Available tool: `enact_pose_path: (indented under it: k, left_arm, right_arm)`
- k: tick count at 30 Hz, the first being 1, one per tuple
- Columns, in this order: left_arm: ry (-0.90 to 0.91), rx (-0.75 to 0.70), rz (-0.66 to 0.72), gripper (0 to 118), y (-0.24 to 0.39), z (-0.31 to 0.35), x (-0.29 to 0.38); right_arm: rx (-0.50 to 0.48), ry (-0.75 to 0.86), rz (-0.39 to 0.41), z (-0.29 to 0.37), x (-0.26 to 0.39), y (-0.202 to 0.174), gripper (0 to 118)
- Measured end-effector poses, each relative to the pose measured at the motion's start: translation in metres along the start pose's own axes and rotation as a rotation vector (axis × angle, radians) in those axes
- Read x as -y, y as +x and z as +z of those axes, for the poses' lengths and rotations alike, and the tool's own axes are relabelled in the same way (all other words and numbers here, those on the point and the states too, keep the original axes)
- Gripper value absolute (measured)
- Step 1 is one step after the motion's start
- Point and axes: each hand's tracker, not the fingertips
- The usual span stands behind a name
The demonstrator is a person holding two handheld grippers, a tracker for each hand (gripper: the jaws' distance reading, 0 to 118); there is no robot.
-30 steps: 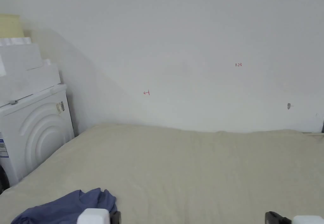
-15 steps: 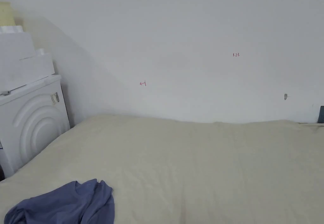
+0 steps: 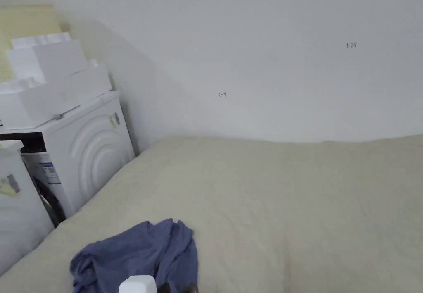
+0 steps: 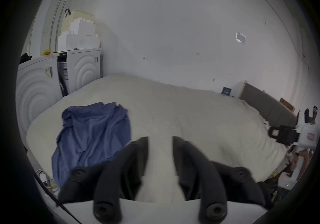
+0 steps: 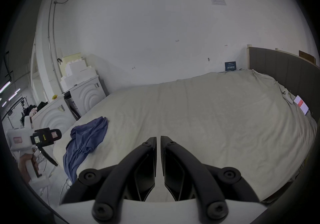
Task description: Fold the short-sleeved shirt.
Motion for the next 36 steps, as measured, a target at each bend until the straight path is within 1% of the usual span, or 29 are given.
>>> enact_pose_path:
  k: [1,3,7,8,10,11,12,13,14,15,17,20,22,24,26,28,30,31,32,33,34,35,36]
  left_arm:
    - [-0.032,-0.025,-0.018,64,-0.011,-0.005,-0.002]
    - [-0.051,-0.038,-0.025,74,-0.033,-0.018,-0.004]
    - [-0.079,-0.112,-0.112,75,-0.076,-0.069,-0.022]
    - [-0.117,-0.122,-0.153,76,-0.086,-0.087,-0.027]
    - [-0.179,-0.158,-0.239,86,-0.103,-0.128,-0.035]
    - [-0.237,-0.218,-0.288,90,-0.111,-0.152,-0.038]
    - [-0.271,-0.242,-0.329,92,-0.116,-0.172,-0.039]
    - [-0.282,-0.231,-0.362,92,-0.122,-0.187,-0.039]
    - [-0.281,-0.201,-0.354,92,-0.128,-0.206,-0.040]
    - [-0.322,-0.198,-0.338,92,-0.132,-0.222,-0.042]
    - [-0.368,-0.259,-0.295,92,-0.145,-0.261,-0.040]
    - [-0.399,-0.226,-0.284,92,-0.153,-0.296,-0.037]
    - [-0.447,-0.283,-0.263,92,-0.160,-0.321,-0.030]
    - [-0.452,-0.295,-0.264,92,-0.169,-0.337,-0.024]
    - [-0.477,-0.291,-0.246,93,-0.174,-0.349,-0.017]
    - [-0.441,-0.303,-0.202,97,-0.186,-0.352,-0.016]
    - [-0.434,-0.315,-0.143,98,-0.192,-0.354,-0.017]
    - [-0.442,-0.313,-0.088,93,-0.193,-0.353,-0.016]
    - [-0.437,-0.270,-0.043,77,-0.194,-0.351,-0.016]
    - [-0.402,-0.257,-0.047,49,-0.189,-0.347,-0.015]
    - [-0.371,-0.303,-0.137,20,-0.180,-0.347,-0.013]
    - [-0.380,-0.299,-0.207,3,-0.173,-0.352,-0.010]
    - [-0.397,-0.342,-0.242,3,-0.168,-0.356,-0.006]
  right_arm:
    - [0.001,-0.014,0.016,0.000,0.001,-0.002,5]
    - [-0.001,-0.029,0.022,0.000,0.007,-0.003,5]
    - [-0.010,-0.095,-0.022,-0.009,0.022,0.000,5]
    - [-0.009,-0.104,-0.026,-0.010,0.025,0.000,6]
    - [0.002,-0.141,-0.032,-0.016,0.031,0.000,5]
    - [0.011,-0.153,-0.038,-0.019,0.034,0.001,6]
    - [0.019,-0.171,-0.043,-0.020,0.034,0.001,5]
    - [0.032,-0.193,-0.056,-0.024,0.036,0.003,6]
    - [0.043,-0.206,-0.074,-0.028,0.038,0.005,5]
    - [0.057,-0.216,-0.086,-0.033,0.040,0.006,6]
    - [0.087,-0.251,-0.099,-0.041,0.043,0.009,6]
    - [0.111,-0.289,-0.113,-0.053,0.051,0.014,6]
    - [0.134,-0.317,-0.125,-0.058,0.057,0.019,6]
    - [0.157,-0.338,-0.138,-0.062,0.060,0.022,6]
    - [0.159,-0.359,-0.155,-0.065,0.063,0.025,6]
    - [0.168,-0.380,-0.149,-0.068,0.066,0.026,6]
    - [0.170,-0.397,-0.132,-0.070,0.068,0.026,6]
    - [0.174,-0.406,-0.124,-0.072,0.069,0.026,6]
    - [0.176,-0.408,-0.127,-0.072,0.070,0.026,6]
    - [0.174,-0.414,-0.129,-0.072,0.071,0.026,6]
    - [0.170,-0.418,-0.135,-0.072,0.072,0.026,6]
    - [0.164,-0.423,-0.143,-0.073,0.073,0.027,6]
    - [0.157,-0.426,-0.150,-0.073,0.075,0.028,6]
